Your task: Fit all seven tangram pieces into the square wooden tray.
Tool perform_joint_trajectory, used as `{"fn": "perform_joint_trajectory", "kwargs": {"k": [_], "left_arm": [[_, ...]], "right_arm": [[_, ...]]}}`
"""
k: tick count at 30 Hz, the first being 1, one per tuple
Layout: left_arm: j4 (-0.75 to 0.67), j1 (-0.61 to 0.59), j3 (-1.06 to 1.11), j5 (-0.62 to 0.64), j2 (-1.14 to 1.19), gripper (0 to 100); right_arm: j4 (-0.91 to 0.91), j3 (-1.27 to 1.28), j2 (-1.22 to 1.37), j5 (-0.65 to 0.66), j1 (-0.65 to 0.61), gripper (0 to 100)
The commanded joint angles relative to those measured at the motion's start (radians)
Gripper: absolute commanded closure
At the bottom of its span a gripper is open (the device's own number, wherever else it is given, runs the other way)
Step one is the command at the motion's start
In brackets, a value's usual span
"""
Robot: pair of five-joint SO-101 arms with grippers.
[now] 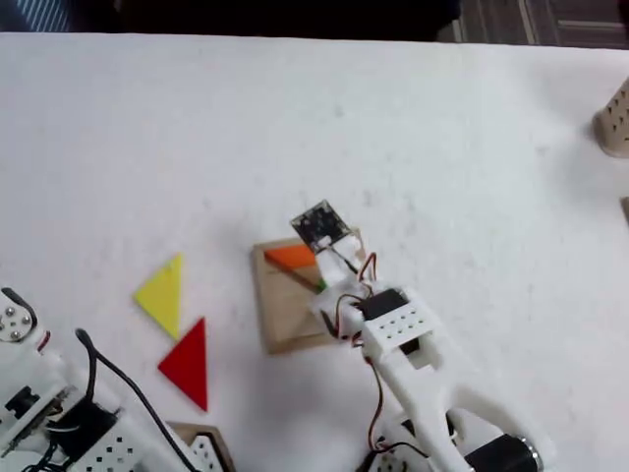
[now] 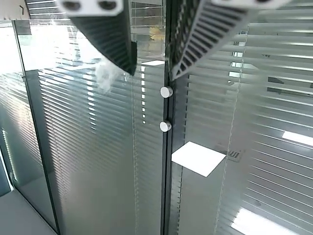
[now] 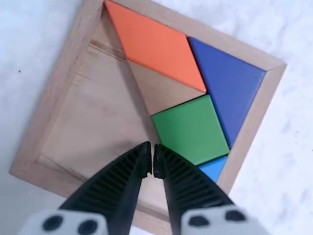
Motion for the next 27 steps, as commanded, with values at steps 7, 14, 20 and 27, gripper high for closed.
{"fn": "perform_joint_trajectory", "kwargs": {"k": [7, 14, 20, 27], "left_arm": [[-0.018, -0.013, -0.006, 0.011, -0.01, 98], [0.559, -0.008, -0.149, 0.011, -0.008, 98], [1.045, 0.07, -0.29, 0.012, -0.008, 98], [1.316, 0.183, -0.299, 0.011, -0.001, 98]], "right_arm": [[0.004, -0.005, -0.004, 0.012, 0.004, 97.8], [0.004, -0.005, -0.004, 0.012, 0.004, 97.8], [0.004, -0.005, -0.004, 0.012, 0.004, 97.8], [0.004, -0.005, -0.004, 0.012, 0.004, 97.9]]}}
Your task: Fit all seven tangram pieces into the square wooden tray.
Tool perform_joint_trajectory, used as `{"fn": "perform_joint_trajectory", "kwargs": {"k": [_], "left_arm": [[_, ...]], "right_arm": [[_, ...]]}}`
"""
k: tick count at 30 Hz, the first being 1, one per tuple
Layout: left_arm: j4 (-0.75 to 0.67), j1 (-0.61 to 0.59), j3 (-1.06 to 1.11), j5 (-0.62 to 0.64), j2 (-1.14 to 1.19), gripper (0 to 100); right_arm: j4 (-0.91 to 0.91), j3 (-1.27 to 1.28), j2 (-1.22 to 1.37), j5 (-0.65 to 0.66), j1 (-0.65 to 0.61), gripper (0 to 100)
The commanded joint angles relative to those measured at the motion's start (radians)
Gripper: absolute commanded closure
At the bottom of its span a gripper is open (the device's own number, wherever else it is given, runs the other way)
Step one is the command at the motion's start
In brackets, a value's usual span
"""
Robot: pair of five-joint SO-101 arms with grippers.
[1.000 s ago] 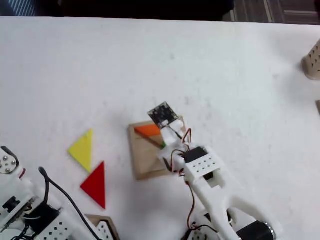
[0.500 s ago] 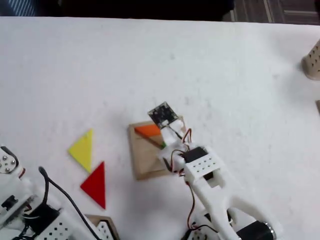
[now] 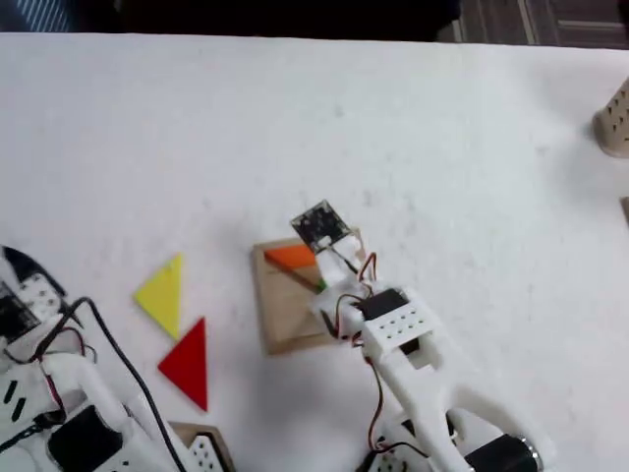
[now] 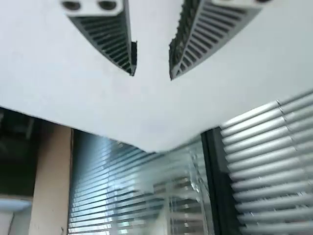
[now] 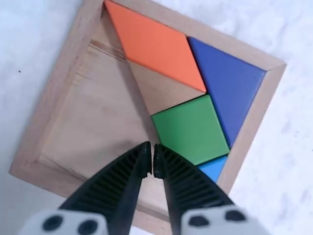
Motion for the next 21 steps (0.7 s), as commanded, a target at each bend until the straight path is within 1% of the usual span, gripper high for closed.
{"fn": "perform_joint_trajectory", "kwargs": {"k": [1, 4, 7, 12, 17, 19, 21], "left_arm": [[0.135, 0.077, -0.057, 0.009, 0.019, 98], [0.178, 0.102, -0.103, 0.008, 0.156, 98], [0.186, 0.119, -0.209, 0.011, 0.404, 98], [0.187, 0.114, -0.377, 0.011, 0.814, 98], [0.187, 0.081, -0.5, 0.014, 1.122, 98], [0.187, 0.05, -0.549, 0.029, 1.218, 98], [0.196, 0.015, -0.591, 0.078, 1.297, 98]], "right_arm": [[0.004, -0.005, -0.004, 0.012, 0.004, 97.8], [0.004, -0.005, -0.004, 0.012, 0.001, 97.9], [0.007, -0.005, -0.004, 0.012, 0.001, 97.9], [0.01, -0.005, -0.005, 0.008, -0.001, 98.0], [0.004, -0.012, -0.013, -0.003, -0.012, 98.1], [0.012, -0.038, -0.012, -0.057, -0.053, 97.8], [0.013, -0.057, -0.005, -0.11, -0.104, 97.8]]}}
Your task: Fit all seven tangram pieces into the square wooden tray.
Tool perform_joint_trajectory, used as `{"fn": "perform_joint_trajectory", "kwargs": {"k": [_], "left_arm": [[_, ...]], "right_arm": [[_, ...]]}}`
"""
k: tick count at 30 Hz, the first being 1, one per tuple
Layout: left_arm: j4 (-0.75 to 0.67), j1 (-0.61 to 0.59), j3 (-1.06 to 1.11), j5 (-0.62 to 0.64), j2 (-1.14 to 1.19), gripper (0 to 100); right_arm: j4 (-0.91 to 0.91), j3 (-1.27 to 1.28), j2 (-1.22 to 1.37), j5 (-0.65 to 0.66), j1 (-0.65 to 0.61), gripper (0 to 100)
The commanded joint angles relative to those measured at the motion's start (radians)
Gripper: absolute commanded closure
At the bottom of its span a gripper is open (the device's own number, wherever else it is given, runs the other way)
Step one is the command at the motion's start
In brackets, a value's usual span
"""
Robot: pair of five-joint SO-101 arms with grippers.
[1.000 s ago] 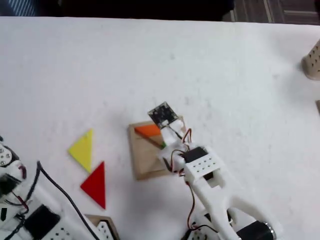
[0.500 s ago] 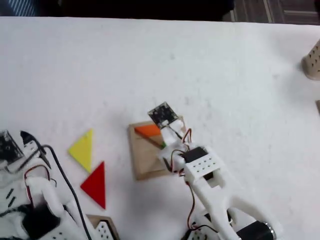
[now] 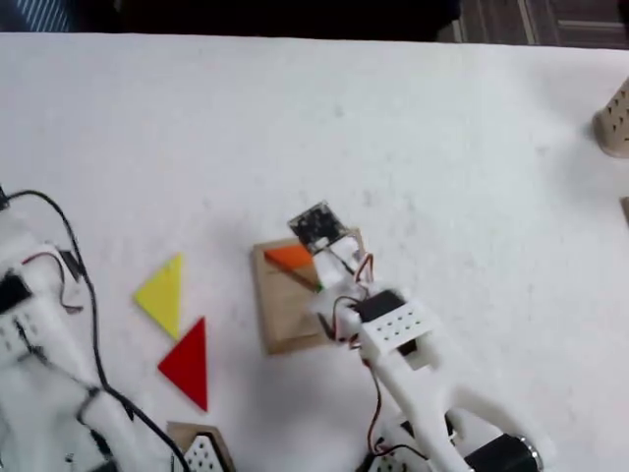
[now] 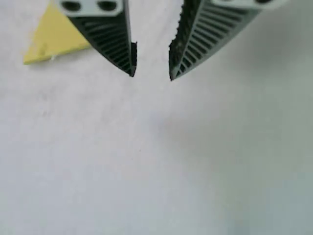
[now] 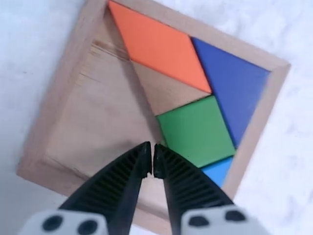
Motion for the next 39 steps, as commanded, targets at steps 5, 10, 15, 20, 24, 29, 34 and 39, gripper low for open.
{"fn": "perform_joint_trajectory", "kwargs": {"k": [5, 10, 15, 20, 24, 29, 34, 39], "left_arm": [[0.074, -0.128, -0.224, 0.13, 0.282, 98], [0.078, -0.186, -0.242, 0.236, 0.321, 98], [0.075, -0.22, -0.244, 0.287, 0.325, 98], [0.044, -0.234, -0.242, 0.308, 0.326, 98], [0.026, -0.265, -0.244, 0.315, 0.326, 98], [0.026, -0.292, -0.264, 0.315, 0.328, 98], [0.017, -0.312, -0.265, 0.315, 0.328, 98], [0.012, -0.314, -0.282, 0.315, 0.369, 98]], "right_arm": [[0.012, -0.101, -0.002, -0.123, -0.214, 97.8], [0.005, -0.244, 0.077, -0.236, -0.32, 97.8], [0.002, -0.451, 0.292, -0.256, -0.415, 97.8], [-0.071, -0.687, 0.573, -0.31, -0.455, 97.8], [-0.074, -0.913, 0.771, -0.325, -0.47, 97.8], [-0.073, -1.117, 0.878, -0.325, -0.478, 97.8], [-0.081, -1.138, 0.911, -0.315, -0.521, 97.8], [-0.087, -1.163, 1.021, -0.315, -0.529, 98.0]]}}
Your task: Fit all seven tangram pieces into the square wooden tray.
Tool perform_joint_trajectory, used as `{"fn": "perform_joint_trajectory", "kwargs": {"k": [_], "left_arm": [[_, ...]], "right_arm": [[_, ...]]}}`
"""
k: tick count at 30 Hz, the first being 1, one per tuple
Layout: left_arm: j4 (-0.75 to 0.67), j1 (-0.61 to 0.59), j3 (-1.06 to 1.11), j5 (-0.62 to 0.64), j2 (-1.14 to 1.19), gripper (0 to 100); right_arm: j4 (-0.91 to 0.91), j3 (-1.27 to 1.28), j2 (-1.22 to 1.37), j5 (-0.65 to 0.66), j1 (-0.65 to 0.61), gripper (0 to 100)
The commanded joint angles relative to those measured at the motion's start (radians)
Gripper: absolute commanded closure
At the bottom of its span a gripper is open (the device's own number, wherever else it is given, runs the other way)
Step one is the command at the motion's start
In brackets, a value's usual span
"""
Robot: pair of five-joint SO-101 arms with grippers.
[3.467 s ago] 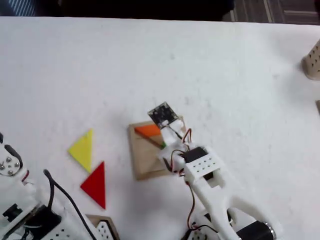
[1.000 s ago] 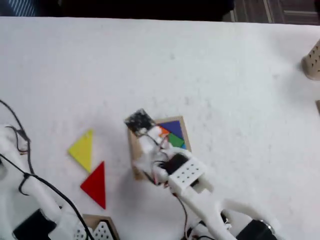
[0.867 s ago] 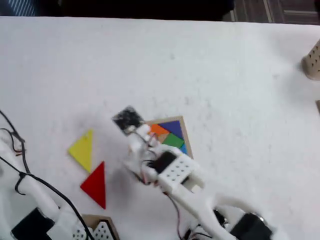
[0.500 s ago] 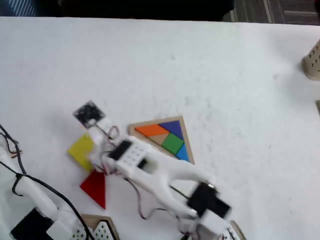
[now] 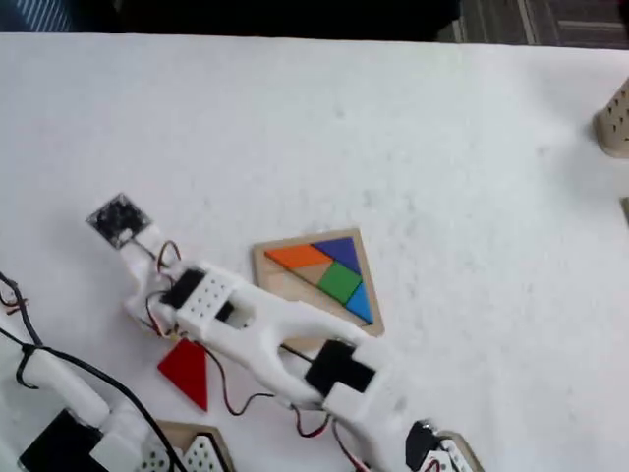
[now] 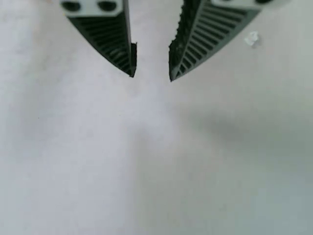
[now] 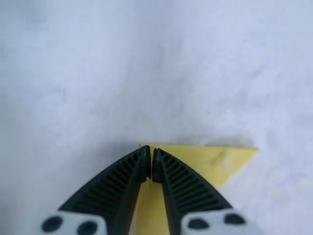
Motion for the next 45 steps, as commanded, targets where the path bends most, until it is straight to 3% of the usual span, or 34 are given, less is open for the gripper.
{"fn": "perform_joint_trajectory", "kwargs": {"k": [1, 10, 17, 23, 36, 40, 45], "left_arm": [[-0.034, -0.022, -0.08, 0.009, 0.067, 98], [-0.026, -0.054, -0.232, 0.009, 0.355, 98], [-0.018, -0.054, -0.23, 0.009, 0.338, 98], [-0.012, -0.054, -0.23, 0.009, 0.337, 98], [0.025, -0.021, -0.229, 0.006, 0.337, 98], [0.025, -0.012, -0.227, 0.005, 0.337, 98], [0.021, -0.013, -0.229, 0.006, 0.338, 98]], "right_arm": [[-0.018, -0.068, 0.039, 0.0, -0.005, 98.1], [0.234, -0.118, 0.054, 0.0, 0.048, 98.1], [0.367, -0.123, 0.051, 0.002, 0.116, 98.1], [0.464, -0.117, 0.022, 0.138, 0.14, 98.1], [0.61, -0.101, -0.11, 0.204, 0.268, 98.1], [0.565, 0.043, -0.282, 0.147, 0.255, 98.1], [0.305, 0.245, -0.407, -0.014, 0.117, 97.7]]}}
